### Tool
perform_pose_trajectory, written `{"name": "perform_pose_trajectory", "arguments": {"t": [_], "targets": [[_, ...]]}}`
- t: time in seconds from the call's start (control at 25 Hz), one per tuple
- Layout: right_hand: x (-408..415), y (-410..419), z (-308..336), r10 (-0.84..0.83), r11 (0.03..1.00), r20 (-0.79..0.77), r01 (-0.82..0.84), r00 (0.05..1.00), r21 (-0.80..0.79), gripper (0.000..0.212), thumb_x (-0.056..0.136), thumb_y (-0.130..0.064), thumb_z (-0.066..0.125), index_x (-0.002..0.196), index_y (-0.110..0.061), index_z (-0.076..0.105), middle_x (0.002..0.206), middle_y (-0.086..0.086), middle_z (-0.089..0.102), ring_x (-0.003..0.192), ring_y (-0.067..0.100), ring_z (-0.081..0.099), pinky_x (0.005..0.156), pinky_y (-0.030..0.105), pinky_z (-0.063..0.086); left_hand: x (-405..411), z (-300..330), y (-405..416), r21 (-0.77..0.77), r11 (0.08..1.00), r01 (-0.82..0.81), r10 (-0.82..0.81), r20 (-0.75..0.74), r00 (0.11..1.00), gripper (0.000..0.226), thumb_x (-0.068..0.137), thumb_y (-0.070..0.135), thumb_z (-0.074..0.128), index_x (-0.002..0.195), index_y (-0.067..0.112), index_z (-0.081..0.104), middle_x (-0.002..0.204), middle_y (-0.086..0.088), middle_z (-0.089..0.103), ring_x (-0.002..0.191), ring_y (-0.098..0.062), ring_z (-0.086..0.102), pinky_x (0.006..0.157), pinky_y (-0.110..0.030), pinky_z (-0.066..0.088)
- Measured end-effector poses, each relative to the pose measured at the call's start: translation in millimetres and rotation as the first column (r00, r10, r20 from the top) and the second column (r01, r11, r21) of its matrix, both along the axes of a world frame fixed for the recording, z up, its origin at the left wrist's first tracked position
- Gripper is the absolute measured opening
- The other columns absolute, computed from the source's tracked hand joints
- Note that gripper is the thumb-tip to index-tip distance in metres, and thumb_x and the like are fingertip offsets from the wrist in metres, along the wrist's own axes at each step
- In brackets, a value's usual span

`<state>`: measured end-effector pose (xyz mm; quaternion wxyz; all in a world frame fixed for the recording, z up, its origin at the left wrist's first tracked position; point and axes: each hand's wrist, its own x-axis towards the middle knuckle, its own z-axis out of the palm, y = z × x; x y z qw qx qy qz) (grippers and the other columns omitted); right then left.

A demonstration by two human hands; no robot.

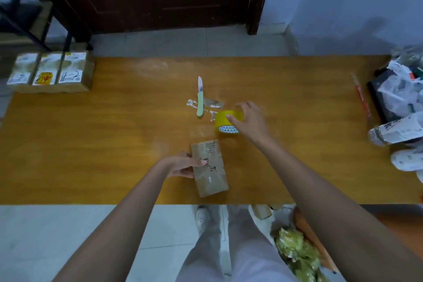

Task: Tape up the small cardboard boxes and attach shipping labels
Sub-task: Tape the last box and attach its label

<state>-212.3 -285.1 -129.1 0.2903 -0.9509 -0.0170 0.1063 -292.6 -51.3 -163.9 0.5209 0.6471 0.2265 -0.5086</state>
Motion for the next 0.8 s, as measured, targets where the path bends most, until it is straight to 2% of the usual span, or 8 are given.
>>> {"name": "perform_pose_trajectory", "arguments": {"t": [0.08, 0.2, 0.32, 0.44, 0.52, 0.6, 0.68, 0.8], "targets": [[14.8, 5.4, -2.9, 0.038, 0.999, -0.063, -0.04, 0.997, -0.026, 0.051, 0.091, -0.052, 0.056, 0.125, -0.014, 0.058, 0.124, 0.007, 0.057, 0.115, 0.025, 0.053, 0.096, 0.042, 0.045, 4.3, -5.6, -10.3, 0.038, 0.999, -0.027, 0.026, 0.025, 0.999, 0.053, 0.086, 0.028, 0.073, 0.13, 0.005, 0.054, 0.119, -0.01, 0.067, 0.109, -0.024, 0.065, 0.097, -0.041, 0.053], [32.6, 16.4, -8.4, 0.097, 0.994, -0.267, -0.107, 0.959, -0.023, 0.055, 0.091, -0.062, 0.049, 0.108, -0.012, 0.065, 0.096, 0.007, 0.067, 0.089, 0.025, 0.062, 0.075, 0.04, 0.053, 20.4, -5.6, -20.5, 0.153, 0.988, 0.003, -0.011, 0.05, 0.999, 0.049, 0.084, 0.028, 0.076, 0.122, 0.007, 0.056, 0.112, -0.008, 0.069, 0.102, -0.021, 0.067, 0.091, -0.038, 0.056], [38.6, 24.7, -12.4, 0.102, 0.99, -0.291, -0.126, 0.951, -0.063, 0.049, 0.083, -0.069, 0.055, 0.085, -0.021, 0.058, 0.069, -0.002, 0.058, 0.068, 0.019, 0.057, 0.049, 0.028, 0.036, 37.8, -1.1, -21.6, 0.24, 0.959, 0.148, -0.162, 0.037, 0.986, 0.045, 0.084, 0.034, 0.075, 0.121, 0.013, 0.058, 0.119, -0.006, 0.065, 0.11, -0.023, 0.062, 0.095, -0.038, 0.054], [40.8, 23.5, -18.3, -0.025, 1.0, -0.299, 0.025, 0.954, -0.004, 0.046, 0.07, -0.071, 0.068, 0.07, -0.026, 0.055, 0.062, -0.009, 0.056, 0.057, 0.008, 0.051, 0.047, 0.026, 0.036, 55.6, 1.3, -20.8, 0.328, 0.935, 0.132, -0.167, 0.08, 0.983, 0.051, 0.086, 0.046, 0.069, 0.12, 0.01, 0.055, 0.109, -0.001, 0.06, 0.107, -0.023, 0.061, 0.083, -0.033, 0.055], [39.8, 19.8, -21.9, -0.113, 0.987, -0.286, 0.141, 0.952, 0.079, 0.046, 0.066, -0.068, 0.074, 0.062, -0.028, 0.052, 0.058, -0.011, 0.054, 0.053, 0.001, 0.048, 0.046, 0.026, 0.039, 66.3, -1.6, -19.5, 0.38, 0.923, -0.063, -0.009, 0.184, 0.983, 0.048, 0.093, 0.043, 0.061, 0.123, 0.007, 0.051, 0.105, -0.006, 0.058, 0.099, -0.025, 0.06, 0.079, -0.036, 0.054], [38.0, 19.7, -23.9, -0.138, 0.969, -0.265, 0.186, 0.954, 0.163, 0.05, 0.066, -0.064, 0.076, 0.055, -0.027, 0.045, 0.05, -0.008, 0.048, 0.045, 0.005, 0.042, 0.045, 0.022, 0.028, 73.0, -6.1, -16.1, 0.381, 0.895, -0.231, 0.112, 0.31, 0.944, 0.033, 0.097, 0.026, 0.054, 0.122, 0.004, 0.053, 0.108, -0.014, 0.061, 0.092, -0.025, 0.059, 0.08, -0.041, 0.053], [40.3, 25.7, -20.8, -0.14, 0.94, -0.292, 0.219, 0.946, 0.26, 0.046, 0.067, -0.059, 0.078, 0.059, -0.018, 0.058, 0.059, 0.006, 0.063, 0.052, 0.016, 0.056, 0.051, 0.025, 0.035, 75.3, -11.0, -11.5, 0.398, 0.882, -0.254, 0.089, 0.387, 0.918, 0.012, 0.094, 0.014, 0.049, 0.103, 0.012, 0.057, 0.104, -0.014, 0.062, 0.09, -0.026, 0.058, 0.085, -0.046, 0.053], [44.8, 42.4, -3.8, -0.079, 0.9, -0.318, 0.205, 0.945, 0.384, 0.041, 0.066, -0.055, 0.08, 0.076, -0.018, 0.068, 0.069, 0.004, 0.07, 0.062, 0.014, 0.063, 0.056, 0.027, 0.042, 76.2, -15.0, -10.8, 0.386, 0.876, -0.289, 0.124, 0.398, 0.909, 0.012, 0.091, 0.007, 0.047, 0.09, 0.016, 0.055, 0.098, -0.009, 0.06, 0.092, -0.029, 0.06, 0.081, -0.043, 0.052]]}}
